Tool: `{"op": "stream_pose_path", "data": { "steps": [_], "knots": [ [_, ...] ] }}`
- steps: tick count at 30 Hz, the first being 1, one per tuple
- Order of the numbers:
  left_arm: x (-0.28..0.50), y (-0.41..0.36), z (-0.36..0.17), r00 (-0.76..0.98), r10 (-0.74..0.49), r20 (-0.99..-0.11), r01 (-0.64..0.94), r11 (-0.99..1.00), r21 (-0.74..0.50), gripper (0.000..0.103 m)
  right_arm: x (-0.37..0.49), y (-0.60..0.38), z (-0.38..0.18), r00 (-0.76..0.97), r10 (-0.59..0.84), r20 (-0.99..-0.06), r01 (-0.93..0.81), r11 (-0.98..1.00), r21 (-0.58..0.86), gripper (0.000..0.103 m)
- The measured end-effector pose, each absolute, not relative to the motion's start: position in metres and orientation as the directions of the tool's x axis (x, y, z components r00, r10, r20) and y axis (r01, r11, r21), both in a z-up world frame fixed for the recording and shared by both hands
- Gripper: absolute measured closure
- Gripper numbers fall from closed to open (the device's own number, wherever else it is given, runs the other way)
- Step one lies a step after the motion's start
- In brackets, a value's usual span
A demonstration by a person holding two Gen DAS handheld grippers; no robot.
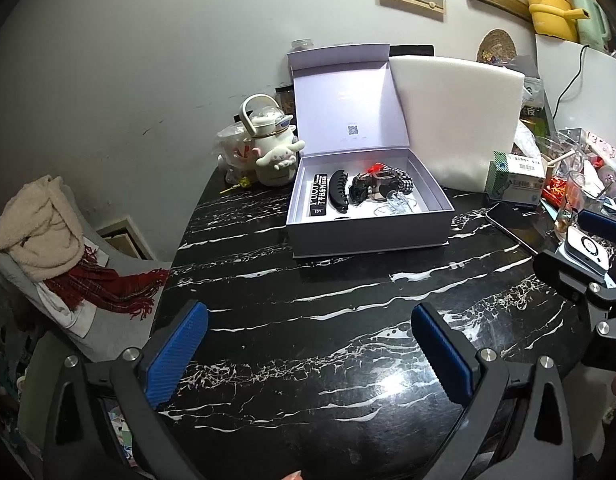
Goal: Organize rigid objects
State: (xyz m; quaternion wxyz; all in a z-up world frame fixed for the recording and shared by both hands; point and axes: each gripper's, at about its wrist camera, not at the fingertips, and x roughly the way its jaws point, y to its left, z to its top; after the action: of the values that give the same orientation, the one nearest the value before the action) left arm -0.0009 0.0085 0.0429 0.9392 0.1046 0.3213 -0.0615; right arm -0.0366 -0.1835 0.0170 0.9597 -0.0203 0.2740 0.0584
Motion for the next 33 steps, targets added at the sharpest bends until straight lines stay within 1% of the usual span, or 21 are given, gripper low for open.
{"op": "stream_pose_path", "data": {
  "steps": [19, 33],
  "knots": [
    [0.009, 0.004, 0.041, 0.777, -0.045, -0.628, 0.188, 0.968, 0.164, 0.0, -0.027, -0.183, 0.015, 0.829, 0.097, -0.55, -0.118, 0.993, -0.002, 0.007],
    [0.013, -0.005, 0.044, 0.785, -0.05, -0.617, 0.201, 0.963, 0.178, 0.0, -0.02, -0.188, 0.016, 0.823, 0.078, -0.562, -0.093, 0.996, 0.002, 0.007]
  ]
}}
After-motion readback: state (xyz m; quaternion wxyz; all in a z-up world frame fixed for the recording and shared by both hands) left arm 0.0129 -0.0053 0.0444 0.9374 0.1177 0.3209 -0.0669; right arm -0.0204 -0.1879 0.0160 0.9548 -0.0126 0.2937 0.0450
